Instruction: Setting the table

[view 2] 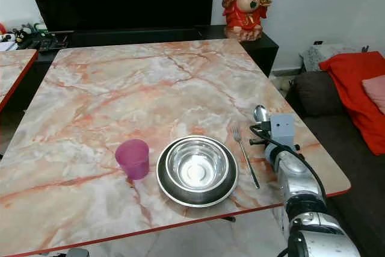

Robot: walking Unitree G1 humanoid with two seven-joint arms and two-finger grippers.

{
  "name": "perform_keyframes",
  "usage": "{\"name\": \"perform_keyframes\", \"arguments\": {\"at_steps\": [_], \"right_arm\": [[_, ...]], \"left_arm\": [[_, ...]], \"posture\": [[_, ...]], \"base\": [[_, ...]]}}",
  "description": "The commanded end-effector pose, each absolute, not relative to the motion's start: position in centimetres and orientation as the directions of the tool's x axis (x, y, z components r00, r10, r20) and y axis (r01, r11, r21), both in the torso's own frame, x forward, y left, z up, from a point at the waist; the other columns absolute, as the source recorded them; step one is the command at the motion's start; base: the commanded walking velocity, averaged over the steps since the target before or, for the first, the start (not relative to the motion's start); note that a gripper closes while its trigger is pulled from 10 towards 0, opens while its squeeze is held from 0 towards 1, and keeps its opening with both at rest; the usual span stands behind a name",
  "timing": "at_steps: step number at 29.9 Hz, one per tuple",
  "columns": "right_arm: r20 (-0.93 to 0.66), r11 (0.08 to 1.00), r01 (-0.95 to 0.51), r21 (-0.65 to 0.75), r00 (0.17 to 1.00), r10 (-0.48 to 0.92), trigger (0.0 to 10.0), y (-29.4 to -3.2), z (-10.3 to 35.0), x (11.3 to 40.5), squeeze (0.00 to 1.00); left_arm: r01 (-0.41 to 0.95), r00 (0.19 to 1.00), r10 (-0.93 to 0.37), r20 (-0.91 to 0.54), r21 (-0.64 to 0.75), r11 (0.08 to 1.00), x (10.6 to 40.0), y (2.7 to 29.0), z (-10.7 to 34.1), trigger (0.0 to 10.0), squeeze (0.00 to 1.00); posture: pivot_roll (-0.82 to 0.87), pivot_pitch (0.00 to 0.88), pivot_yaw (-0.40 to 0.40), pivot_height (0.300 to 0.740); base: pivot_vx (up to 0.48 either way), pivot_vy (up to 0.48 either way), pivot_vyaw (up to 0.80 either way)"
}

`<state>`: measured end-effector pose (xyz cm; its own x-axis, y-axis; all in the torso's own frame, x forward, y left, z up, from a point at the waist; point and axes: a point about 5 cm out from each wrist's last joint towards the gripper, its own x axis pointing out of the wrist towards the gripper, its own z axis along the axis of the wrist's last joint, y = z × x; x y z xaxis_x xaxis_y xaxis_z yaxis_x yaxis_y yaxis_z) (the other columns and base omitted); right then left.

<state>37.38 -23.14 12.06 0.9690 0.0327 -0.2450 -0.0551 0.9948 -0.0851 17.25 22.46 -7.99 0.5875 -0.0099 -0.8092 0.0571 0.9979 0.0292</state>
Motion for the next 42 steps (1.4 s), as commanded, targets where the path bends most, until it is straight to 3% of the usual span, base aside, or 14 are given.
{"name": "perform_keyframes", "arguments": {"at_steps": [1, 10, 17, 25, 32, 42], "right_arm": [[-0.242, 0.996, -0.05, -0.074, 0.97, 0.031, 10.0, -23.0, 12.1, 37.5, 0.0], [-0.246, 0.994, -0.035, -0.102, 0.969, 0.008, 10.0, -23.0, 11.7, 37.3, 0.0], [0.035, 0.999, 0.043, -0.003, 0.998, -0.043, 10.0, -24.1, 14.5, 37.3, 0.0], [0.296, 0.992, 0.116, 0.049, 0.947, -0.126, 10.0, -25.9, 16.9, 34.9, 0.0], [0.349, 0.993, 0.116, -0.014, 0.931, -0.104, 10.0, -26.4, 17.7, 33.5, 0.0], [0.352, 0.995, 0.099, -0.022, 0.932, -0.085, 10.0, -25.6, 18.3, 33.3, 0.0]], "left_arm": [[0.055, 0.561, -0.012, -0.828, 0.023, 0.998, 16.5, 22.6, -8.3, 10.0, 0.0], [0.049, 0.563, -0.003, -0.826, 0.029, 0.998, 16.4, 23.0, -8.3, 10.0, 0.0], [0.046, 0.563, 0.001, -0.827, 0.033, 0.998, 16.1, 23.0, -8.4, 10.0, 0.0], [0.02, 0.562, 0.039, -0.826, 0.061, 0.998, 15.5, 23.8, -8.4, 10.0, 0.0], [-0.001, 0.561, 0.062, -0.825, 0.074, 0.997, 15.1, 24.3, -8.4, 10.0, 0.0], [0.006, 0.562, 0.058, -0.825, 0.074, 0.997, 14.9, 24.3, -8.5, 10.0, 0.0]], "posture": [[0.04, 0.096, -0.001, 0.74], [0.05, 0.102, 0.0, 0.74], [0.04, 0.097, -0.002, 0.74], [0.03, 0.091, -0.008, 0.74], [0.0, 0.071, -0.016, 0.74], [0.01, 0.05, -0.02, 0.74]], "base": [[0.0, 0.0, 0.0], [0.0, 0.0, 0.0], [0.0, 0.0, 0.0], [0.0, 0.0, 0.0], [0.0, 0.0, 0.0], [0.312, 0.0, 0.0]]}}
